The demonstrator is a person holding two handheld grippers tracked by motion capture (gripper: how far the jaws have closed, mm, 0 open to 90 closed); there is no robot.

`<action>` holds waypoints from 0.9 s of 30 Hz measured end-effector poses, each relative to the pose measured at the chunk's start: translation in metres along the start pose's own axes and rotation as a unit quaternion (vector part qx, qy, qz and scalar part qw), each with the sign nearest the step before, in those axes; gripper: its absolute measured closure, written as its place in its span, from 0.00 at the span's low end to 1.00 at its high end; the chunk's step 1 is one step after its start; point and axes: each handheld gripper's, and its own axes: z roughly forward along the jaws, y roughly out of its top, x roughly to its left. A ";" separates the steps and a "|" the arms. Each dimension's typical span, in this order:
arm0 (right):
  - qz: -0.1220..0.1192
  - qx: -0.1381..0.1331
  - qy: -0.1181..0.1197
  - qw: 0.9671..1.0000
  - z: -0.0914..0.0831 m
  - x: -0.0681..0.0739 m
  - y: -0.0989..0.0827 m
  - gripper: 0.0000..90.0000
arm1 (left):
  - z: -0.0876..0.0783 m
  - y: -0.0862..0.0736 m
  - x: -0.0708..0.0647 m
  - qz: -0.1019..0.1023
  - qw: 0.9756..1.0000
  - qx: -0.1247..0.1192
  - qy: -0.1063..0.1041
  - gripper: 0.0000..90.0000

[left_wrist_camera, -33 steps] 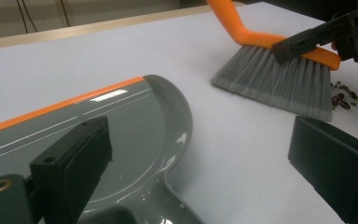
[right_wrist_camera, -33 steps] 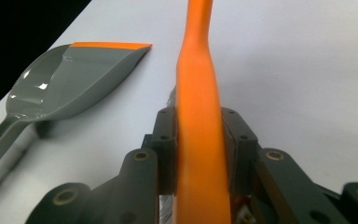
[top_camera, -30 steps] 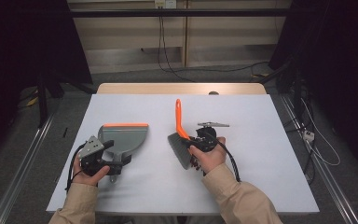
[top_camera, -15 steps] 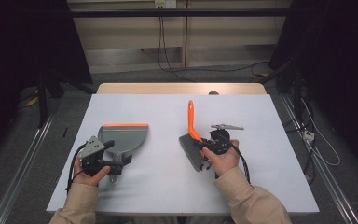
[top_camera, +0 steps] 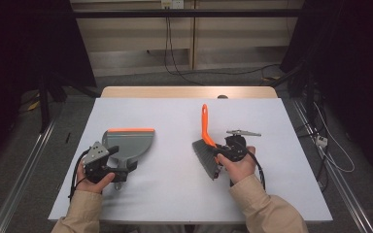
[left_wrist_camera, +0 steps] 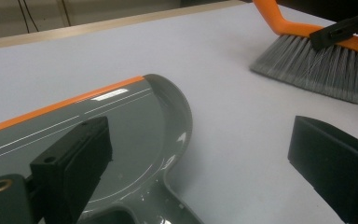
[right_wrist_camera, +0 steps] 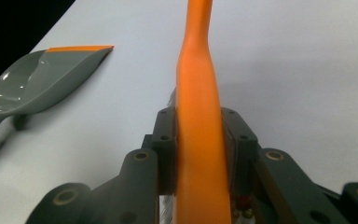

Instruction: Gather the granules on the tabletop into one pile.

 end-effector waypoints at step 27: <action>-0.219 -0.054 0.055 0.973 -0.003 -0.017 0.060 0.79 | 0.002 0.000 0.002 -0.004 1.000 0.001 0.001 0.07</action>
